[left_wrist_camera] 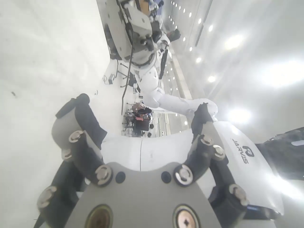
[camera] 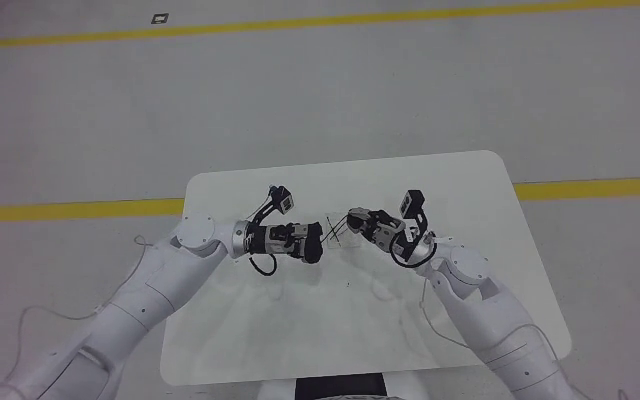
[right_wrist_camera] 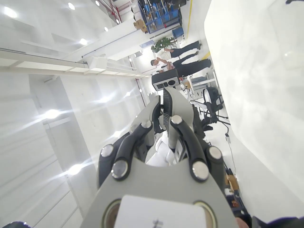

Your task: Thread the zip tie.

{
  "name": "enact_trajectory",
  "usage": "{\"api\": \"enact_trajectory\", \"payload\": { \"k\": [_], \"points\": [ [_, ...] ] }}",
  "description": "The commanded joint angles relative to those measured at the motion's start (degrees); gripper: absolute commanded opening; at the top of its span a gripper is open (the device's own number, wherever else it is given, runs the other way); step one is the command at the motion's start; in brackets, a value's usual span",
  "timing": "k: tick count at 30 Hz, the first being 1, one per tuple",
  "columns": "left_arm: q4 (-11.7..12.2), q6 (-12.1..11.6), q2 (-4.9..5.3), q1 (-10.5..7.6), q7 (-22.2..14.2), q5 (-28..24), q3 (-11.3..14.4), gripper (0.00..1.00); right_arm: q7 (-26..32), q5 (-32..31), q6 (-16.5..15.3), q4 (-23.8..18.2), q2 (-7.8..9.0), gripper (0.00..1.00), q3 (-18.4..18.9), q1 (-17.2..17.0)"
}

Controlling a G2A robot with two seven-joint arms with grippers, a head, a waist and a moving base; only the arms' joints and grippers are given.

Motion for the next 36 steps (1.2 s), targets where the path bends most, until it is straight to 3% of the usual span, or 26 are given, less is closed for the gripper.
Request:
{"api": "enact_trajectory", "payload": {
  "k": [1, 7, 11, 23, 29, 36],
  "points": [
    [-1.5, 0.0, -0.02, 2.12, 3.2, 2.9, -2.7, 1.0, -2.8, -0.5, -1.2, -0.7, -0.14, 0.0, -0.1, -0.8],
    [-5.6, 0.0, -0.94, 6.96, 8.9, 8.6, -8.4, 1.0, -11.9, -2.9, -2.7, -3.0, -0.74, 0.0, -1.1, -2.3],
    [-6.6, 0.0, -2.05, 8.84, 11.7, 12.0, -10.4, 1.0, -16.0, -2.3, -2.5, -3.8, -1.26, 0.0, -2.0, -2.6],
    [-6.8, 0.0, -2.36, 9.08, 11.3, 12.9, -10.8, 1.0, -17.3, -0.8, -3.2, -4.5, -1.57, 0.0, -2.2, -2.9],
    [-7.6, 0.0, -3.58, 11.27, 15.8, 10.6, -11.4, 1.0, -20.5, -0.3, -4.8, -4.9, -2.3, 0.0, -3.6, -3.3],
    [-7.4, 0.0, -5.78, 13.11, 19.4, 12.7, -14.9, 1.0, -23.3, 0.0, -5.6, -5.1, -2.95, 0.0, -4.2, -3.4]
  ]
}}
